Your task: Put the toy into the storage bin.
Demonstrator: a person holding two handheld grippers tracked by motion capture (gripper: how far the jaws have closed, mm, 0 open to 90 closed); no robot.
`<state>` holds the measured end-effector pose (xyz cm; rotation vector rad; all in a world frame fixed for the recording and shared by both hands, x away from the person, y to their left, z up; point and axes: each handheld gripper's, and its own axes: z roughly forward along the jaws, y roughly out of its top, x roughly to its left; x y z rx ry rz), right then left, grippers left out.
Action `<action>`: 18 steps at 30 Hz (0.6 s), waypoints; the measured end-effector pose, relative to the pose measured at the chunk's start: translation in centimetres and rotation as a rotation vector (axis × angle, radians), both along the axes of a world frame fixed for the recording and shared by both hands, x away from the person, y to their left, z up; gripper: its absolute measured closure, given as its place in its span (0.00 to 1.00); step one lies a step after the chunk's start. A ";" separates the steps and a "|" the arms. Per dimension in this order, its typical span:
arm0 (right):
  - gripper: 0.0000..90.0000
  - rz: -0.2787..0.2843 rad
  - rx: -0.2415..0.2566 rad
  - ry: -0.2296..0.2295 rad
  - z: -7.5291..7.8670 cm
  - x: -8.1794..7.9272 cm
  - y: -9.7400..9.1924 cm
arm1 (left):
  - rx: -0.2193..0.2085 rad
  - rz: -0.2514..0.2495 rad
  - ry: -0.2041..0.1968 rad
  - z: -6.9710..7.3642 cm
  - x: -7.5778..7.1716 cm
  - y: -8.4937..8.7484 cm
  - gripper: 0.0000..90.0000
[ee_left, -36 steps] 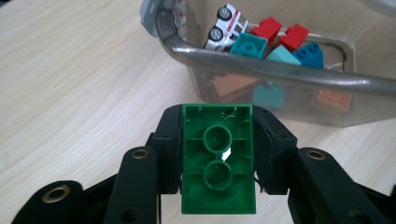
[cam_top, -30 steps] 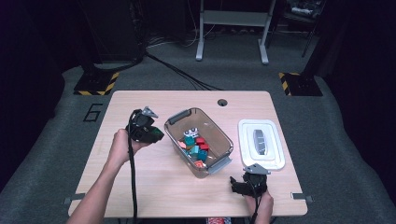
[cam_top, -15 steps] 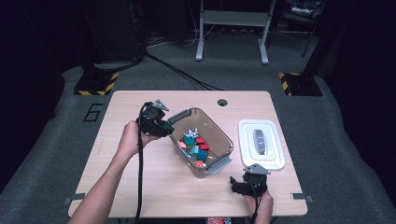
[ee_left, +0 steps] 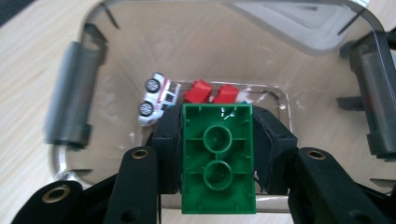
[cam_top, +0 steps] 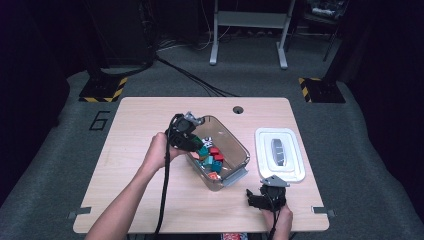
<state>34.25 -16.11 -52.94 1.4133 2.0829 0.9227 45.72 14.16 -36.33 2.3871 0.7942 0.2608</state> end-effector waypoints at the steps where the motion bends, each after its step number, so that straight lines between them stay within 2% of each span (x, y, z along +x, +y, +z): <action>1: 0.14 0.000 0.000 0.000 0.0 0.0 0.0 | 0.001 -0.007 0.005 -0.2 0.0 -0.1 0.65; 11: 0.14 0.000 0.000 0.000 0.0 0.0 0.0 | 0.029 -0.045 0.049 -1.7 -0.4 -1.2 0.65; 18: 0.14 0.000 0.000 0.000 0.0 0.0 0.0 | 0.022 -0.059 0.081 -2.4 -0.5 -2.0 0.65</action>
